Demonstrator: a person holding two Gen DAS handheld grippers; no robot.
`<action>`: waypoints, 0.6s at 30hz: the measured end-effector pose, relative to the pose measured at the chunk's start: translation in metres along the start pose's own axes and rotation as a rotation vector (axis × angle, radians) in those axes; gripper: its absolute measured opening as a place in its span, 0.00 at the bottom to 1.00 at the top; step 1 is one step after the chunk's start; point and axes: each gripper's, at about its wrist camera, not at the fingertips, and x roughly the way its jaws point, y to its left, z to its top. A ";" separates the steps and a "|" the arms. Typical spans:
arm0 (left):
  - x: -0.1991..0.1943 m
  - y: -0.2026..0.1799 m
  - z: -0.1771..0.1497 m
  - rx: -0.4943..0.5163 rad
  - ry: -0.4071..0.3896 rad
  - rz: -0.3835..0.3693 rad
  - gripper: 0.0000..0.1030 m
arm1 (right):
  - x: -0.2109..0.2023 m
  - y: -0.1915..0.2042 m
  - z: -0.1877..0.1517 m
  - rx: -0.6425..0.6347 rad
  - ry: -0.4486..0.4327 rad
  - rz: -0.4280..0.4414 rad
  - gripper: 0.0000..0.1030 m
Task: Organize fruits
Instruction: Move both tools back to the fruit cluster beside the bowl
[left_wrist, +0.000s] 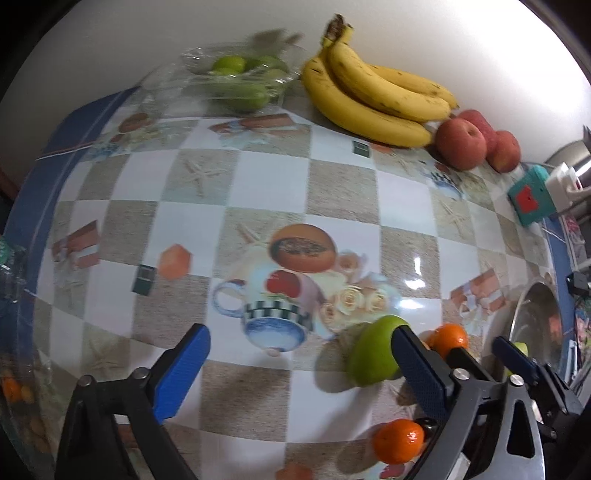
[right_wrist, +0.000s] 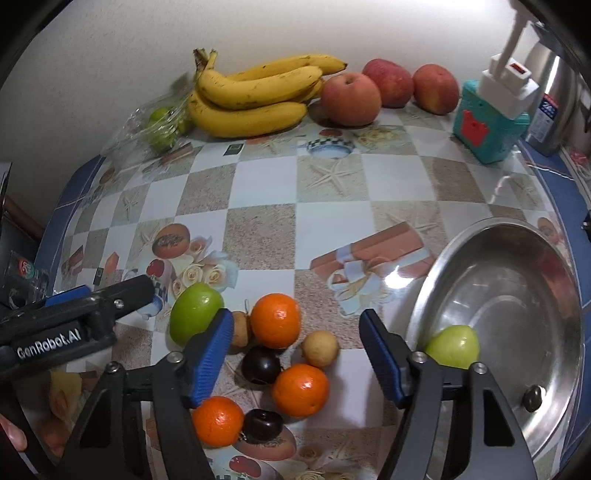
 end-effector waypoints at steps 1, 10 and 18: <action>0.001 -0.002 -0.001 0.003 0.005 -0.007 0.91 | 0.002 0.001 0.000 0.000 0.004 0.003 0.61; 0.015 -0.016 -0.001 0.014 0.048 -0.082 0.83 | 0.015 0.008 0.002 -0.019 0.028 0.023 0.43; 0.021 -0.023 0.000 0.015 0.058 -0.110 0.73 | 0.019 0.011 0.001 -0.036 0.035 0.034 0.33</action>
